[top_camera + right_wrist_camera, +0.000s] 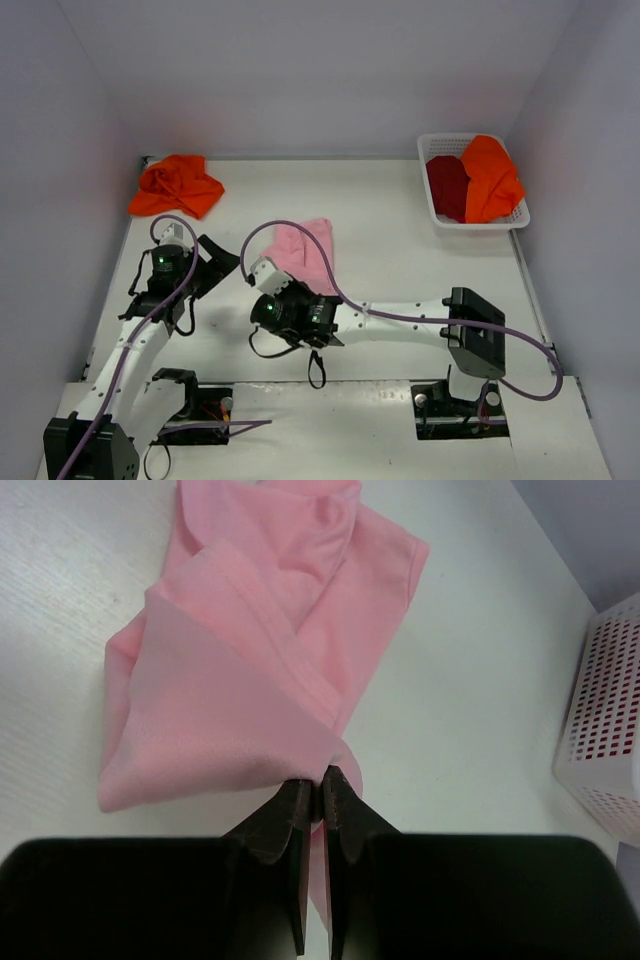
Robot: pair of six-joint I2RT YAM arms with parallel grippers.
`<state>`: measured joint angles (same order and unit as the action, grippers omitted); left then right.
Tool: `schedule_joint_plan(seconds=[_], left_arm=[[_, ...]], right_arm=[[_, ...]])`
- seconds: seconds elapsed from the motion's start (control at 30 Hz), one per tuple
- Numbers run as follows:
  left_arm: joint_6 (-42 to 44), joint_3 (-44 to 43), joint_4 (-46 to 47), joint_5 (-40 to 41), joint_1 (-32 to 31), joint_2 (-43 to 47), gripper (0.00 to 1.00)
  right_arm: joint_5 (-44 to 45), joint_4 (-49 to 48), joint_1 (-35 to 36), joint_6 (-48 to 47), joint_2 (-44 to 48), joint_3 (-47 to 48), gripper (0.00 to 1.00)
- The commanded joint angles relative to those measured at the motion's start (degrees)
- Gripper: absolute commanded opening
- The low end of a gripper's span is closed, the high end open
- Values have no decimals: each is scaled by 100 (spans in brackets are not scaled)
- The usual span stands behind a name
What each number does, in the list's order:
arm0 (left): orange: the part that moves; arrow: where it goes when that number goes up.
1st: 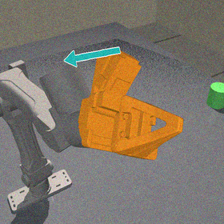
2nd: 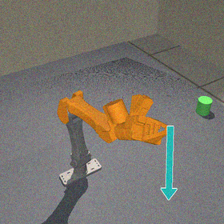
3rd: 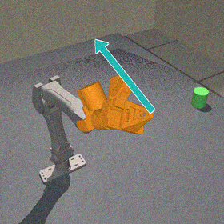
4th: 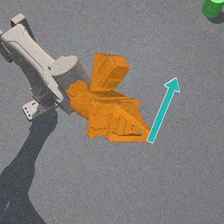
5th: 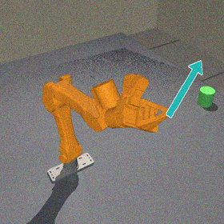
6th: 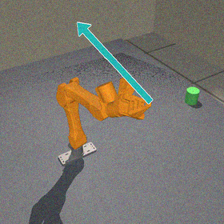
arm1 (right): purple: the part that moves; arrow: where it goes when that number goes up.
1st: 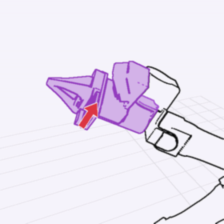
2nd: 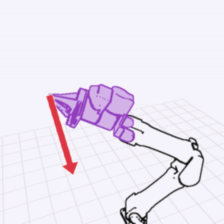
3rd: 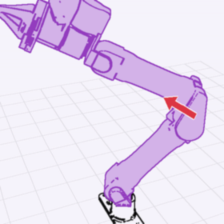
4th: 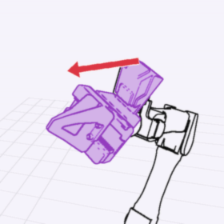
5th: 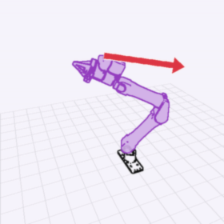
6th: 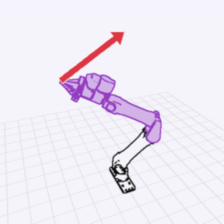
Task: Fold and stack the t-shirts
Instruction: Fold the tshirt
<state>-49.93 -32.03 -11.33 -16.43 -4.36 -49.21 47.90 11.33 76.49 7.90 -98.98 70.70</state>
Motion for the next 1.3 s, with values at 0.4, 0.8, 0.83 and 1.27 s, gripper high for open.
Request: schedule_joint_plan(seconds=[0.4, 0.8, 0.83, 1.27], left_arm=[[27, -242, 641, 69, 41, -659, 77], [106, -225, 1036, 157, 41, -1274, 77], [98, -225, 1037, 157, 41, -1319, 77], [36, -145, 1625, 105, 41, -1820, 77]], right_arm=[[-1105, -1625, -1240, -1844, -15, 848, 0], [-2680, -2627, -2533, -2346, -1184, 1359, 0], [-2759, -2706, -2621, -2346, -1272, 1420, 0], [-3568, -3102, -3456, -2530, -2512, 2405, 13]])
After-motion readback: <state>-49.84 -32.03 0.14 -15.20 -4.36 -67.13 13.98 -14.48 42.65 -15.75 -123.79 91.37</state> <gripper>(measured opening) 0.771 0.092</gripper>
